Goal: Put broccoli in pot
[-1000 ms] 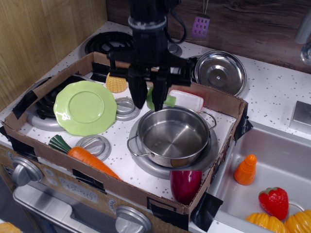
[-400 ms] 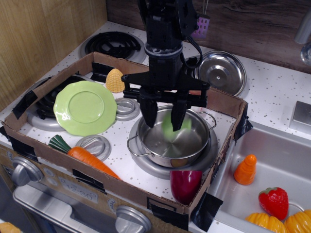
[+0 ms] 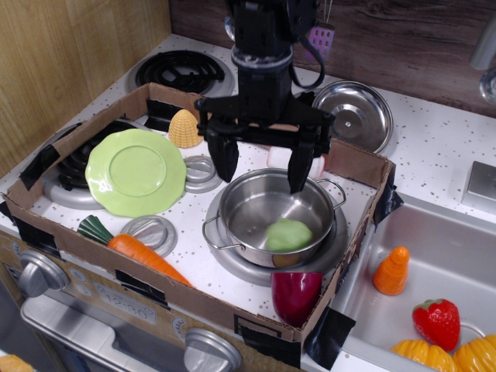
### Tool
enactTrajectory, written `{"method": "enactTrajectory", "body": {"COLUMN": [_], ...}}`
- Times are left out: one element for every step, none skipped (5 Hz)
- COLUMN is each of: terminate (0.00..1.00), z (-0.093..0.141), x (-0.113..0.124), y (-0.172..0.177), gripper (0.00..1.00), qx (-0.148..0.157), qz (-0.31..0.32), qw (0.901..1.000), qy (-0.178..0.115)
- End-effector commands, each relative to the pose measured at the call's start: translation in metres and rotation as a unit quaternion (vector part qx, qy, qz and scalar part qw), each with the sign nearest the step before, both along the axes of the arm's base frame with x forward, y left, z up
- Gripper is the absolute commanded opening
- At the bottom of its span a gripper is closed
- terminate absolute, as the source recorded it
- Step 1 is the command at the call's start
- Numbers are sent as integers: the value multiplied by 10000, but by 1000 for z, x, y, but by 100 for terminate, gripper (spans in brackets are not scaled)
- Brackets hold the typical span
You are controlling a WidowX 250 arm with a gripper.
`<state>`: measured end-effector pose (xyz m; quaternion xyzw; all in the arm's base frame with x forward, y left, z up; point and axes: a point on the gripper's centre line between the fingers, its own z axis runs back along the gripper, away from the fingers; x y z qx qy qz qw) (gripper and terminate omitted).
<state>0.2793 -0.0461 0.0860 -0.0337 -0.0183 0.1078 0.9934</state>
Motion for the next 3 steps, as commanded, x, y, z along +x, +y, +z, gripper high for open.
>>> {"method": "enactTrajectory", "body": {"terminate": [0,0,100], "z": [29,29,29], "x": [13,13,13], "y": [0,0,0], "gripper": [100,100,100], "qx": [240,240,240], "qz": [-166,-166,-166], "qw": [9994,9994,9994], "qy": [-203,-203,-203]}}
